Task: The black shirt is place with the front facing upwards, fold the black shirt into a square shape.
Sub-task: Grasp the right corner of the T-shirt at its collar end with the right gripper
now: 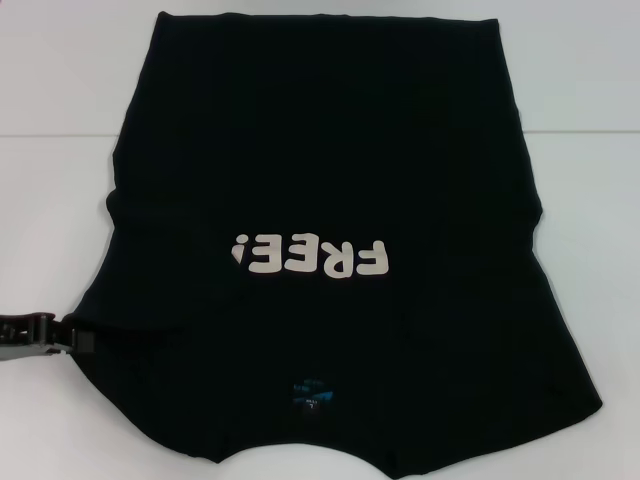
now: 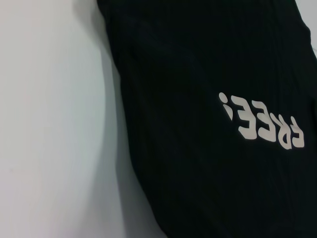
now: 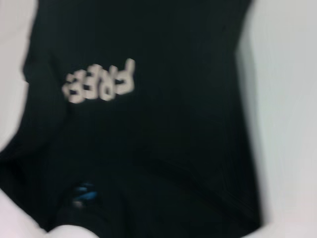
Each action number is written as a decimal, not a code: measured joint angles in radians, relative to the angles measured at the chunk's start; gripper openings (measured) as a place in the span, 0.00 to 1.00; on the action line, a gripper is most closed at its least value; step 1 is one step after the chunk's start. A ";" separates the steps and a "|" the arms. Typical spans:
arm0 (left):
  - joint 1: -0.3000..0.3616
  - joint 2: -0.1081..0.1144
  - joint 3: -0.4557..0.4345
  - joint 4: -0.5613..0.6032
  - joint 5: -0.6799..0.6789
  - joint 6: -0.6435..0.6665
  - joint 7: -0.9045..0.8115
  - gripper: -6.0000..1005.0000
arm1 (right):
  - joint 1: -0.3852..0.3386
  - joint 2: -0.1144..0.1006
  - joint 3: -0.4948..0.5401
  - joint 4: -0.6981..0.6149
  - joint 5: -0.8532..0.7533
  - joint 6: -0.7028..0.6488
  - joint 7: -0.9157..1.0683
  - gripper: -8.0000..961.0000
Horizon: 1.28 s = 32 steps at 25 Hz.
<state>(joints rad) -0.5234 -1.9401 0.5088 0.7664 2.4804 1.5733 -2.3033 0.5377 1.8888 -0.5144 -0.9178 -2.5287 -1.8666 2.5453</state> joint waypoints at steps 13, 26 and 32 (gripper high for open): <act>0.002 -0.004 -0.019 -0.004 -0.003 -0.006 0.027 0.04 | 0.028 0.053 -0.066 0.048 -0.075 0.136 -0.034 0.82; 0.003 -0.007 -0.031 -0.005 -0.003 -0.006 0.037 0.04 | 0.031 0.077 -0.079 0.093 -0.075 0.193 -0.059 0.82; 0.003 -0.007 -0.033 -0.006 -0.003 -0.006 0.039 0.04 | 0.037 0.084 -0.079 0.102 -0.074 0.212 -0.066 0.82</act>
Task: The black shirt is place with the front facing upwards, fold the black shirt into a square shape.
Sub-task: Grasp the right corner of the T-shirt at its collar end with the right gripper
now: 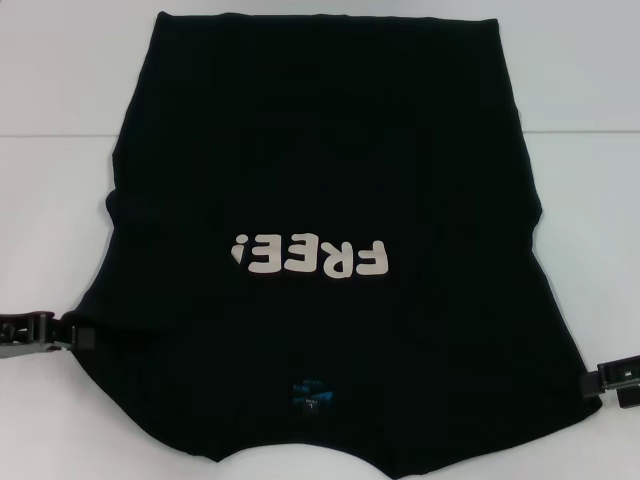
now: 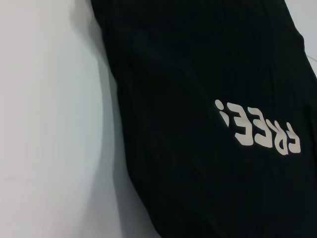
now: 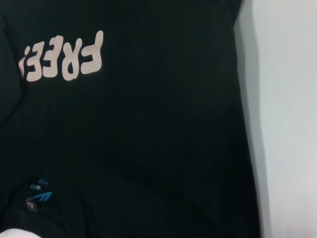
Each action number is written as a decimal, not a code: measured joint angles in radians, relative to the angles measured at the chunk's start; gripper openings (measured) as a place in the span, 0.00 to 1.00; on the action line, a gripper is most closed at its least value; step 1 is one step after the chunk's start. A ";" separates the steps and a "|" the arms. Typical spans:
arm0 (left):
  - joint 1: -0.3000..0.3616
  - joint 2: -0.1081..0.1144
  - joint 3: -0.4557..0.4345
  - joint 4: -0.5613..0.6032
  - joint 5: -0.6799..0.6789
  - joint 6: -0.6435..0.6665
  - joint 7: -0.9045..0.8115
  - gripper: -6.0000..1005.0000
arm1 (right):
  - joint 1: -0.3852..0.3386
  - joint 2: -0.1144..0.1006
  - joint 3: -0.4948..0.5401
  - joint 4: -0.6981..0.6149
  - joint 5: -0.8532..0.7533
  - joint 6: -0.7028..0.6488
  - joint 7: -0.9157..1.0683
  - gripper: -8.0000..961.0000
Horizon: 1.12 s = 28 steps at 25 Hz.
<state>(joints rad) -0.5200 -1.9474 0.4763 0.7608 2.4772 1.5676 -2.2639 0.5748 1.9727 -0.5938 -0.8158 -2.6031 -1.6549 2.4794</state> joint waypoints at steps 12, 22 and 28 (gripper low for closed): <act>0.000 -0.001 0.001 0.000 0.000 0.001 0.009 0.04 | 0.018 0.006 -0.015 0.038 -0.002 0.038 -0.009 0.82; 0.005 -0.004 0.001 0.000 0.000 0.000 0.014 0.04 | 0.027 0.006 -0.030 0.052 -0.001 0.056 -0.010 0.82; 0.005 -0.005 0.001 0.000 0.000 0.000 0.015 0.04 | 0.029 0.006 -0.038 0.063 -0.001 0.065 -0.011 0.82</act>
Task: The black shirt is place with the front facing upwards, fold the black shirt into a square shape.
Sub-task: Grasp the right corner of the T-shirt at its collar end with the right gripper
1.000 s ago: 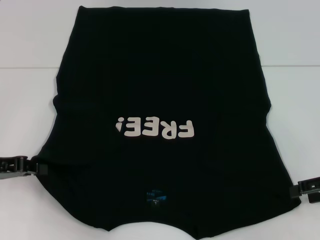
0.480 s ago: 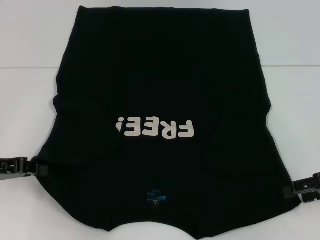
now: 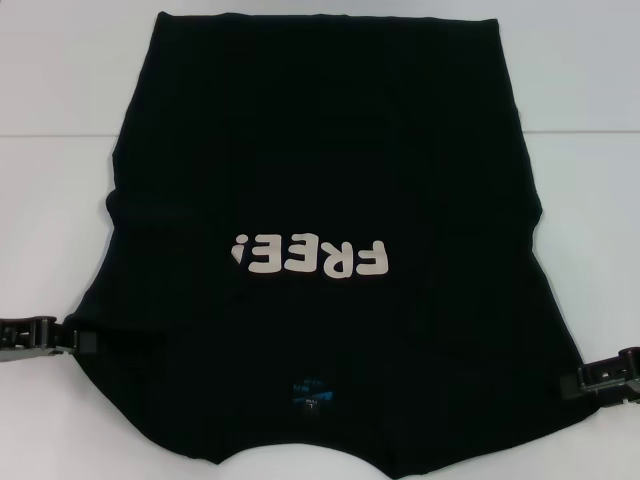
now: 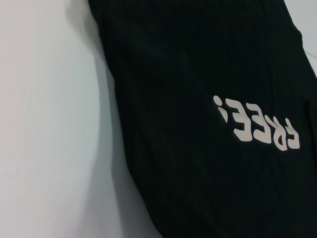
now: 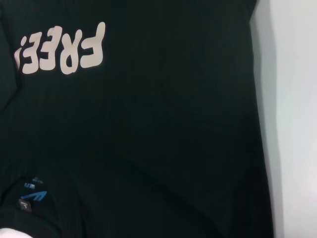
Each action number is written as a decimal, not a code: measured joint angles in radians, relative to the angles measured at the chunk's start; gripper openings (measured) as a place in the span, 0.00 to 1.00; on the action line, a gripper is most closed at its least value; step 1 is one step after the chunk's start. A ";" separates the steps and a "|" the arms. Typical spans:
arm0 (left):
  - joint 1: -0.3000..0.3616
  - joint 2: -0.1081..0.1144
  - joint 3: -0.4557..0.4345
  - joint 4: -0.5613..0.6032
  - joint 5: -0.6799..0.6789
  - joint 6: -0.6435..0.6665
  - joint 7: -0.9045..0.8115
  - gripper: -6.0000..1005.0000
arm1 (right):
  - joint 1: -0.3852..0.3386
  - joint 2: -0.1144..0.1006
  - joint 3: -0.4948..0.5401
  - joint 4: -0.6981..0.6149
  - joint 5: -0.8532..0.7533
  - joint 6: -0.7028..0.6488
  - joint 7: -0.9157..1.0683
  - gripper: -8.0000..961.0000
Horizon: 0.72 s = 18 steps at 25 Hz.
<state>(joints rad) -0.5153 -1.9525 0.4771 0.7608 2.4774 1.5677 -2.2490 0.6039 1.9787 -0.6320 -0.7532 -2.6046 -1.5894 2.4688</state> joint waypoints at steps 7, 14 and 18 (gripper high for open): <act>0.000 0.000 0.000 0.000 0.000 0.001 0.005 0.04 | 0.002 0.001 -0.004 0.000 0.000 0.004 0.000 0.82; 0.000 0.000 0.000 0.000 -0.003 0.003 0.006 0.04 | 0.001 -0.004 -0.009 0.000 0.000 0.005 -0.001 0.82; 0.000 0.000 -0.001 0.000 -0.003 0.004 0.006 0.04 | 0.001 -0.007 -0.012 0.000 0.000 0.008 0.000 0.82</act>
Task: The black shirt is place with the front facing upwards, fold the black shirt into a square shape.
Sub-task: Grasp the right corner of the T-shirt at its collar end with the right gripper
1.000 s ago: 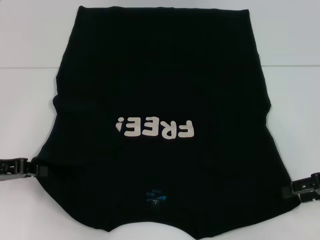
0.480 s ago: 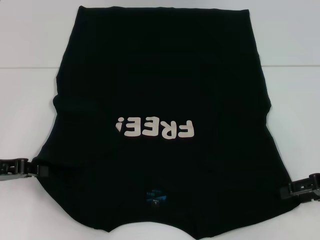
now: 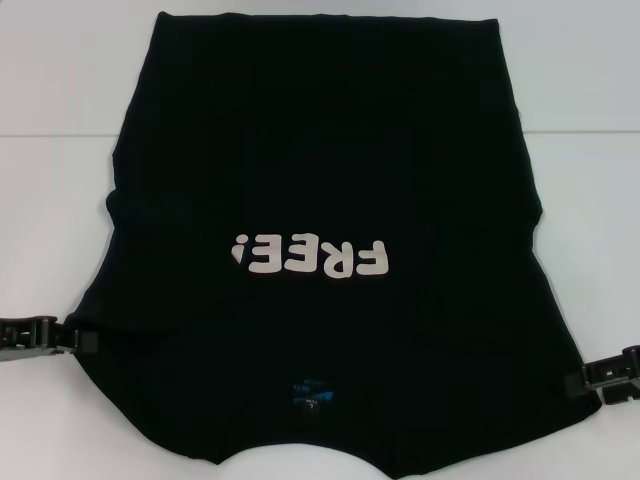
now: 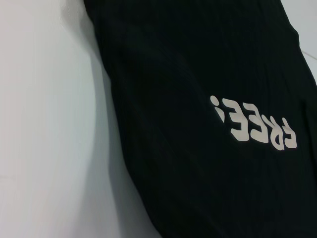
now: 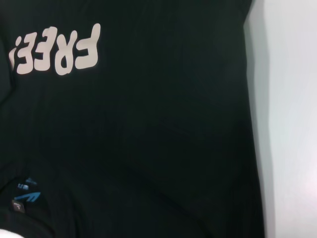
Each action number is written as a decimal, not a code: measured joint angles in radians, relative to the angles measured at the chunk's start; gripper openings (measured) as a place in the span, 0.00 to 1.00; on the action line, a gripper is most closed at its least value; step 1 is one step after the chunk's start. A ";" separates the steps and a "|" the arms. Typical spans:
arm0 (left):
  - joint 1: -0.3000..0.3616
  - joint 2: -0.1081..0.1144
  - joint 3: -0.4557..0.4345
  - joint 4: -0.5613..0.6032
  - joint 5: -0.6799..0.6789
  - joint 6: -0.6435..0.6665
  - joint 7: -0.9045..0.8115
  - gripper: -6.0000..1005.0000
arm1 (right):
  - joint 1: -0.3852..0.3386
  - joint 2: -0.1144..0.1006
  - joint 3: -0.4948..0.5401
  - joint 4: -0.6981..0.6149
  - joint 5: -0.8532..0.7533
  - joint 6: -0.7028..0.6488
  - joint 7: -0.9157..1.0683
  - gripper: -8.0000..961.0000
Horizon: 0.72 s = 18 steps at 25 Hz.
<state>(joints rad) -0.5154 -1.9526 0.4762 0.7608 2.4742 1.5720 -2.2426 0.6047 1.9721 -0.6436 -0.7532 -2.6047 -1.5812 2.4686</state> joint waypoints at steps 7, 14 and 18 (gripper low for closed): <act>0.000 0.000 -0.001 0.000 -0.009 0.002 0.000 0.04 | 0.001 0.002 -0.001 0.000 0.000 0.005 0.000 0.82; 0.001 0.002 -0.001 0.000 -0.011 0.004 0.000 0.04 | 0.004 0.007 -0.001 0.000 0.000 0.005 0.000 0.82; 0.002 0.002 -0.001 0.000 -0.011 0.004 0.001 0.04 | 0.007 0.008 -0.001 0.001 0.000 0.005 -0.001 0.82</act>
<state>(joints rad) -0.5137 -1.9507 0.4755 0.7608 2.4632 1.5758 -2.2418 0.6120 1.9801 -0.6443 -0.7517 -2.6047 -1.5765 2.4681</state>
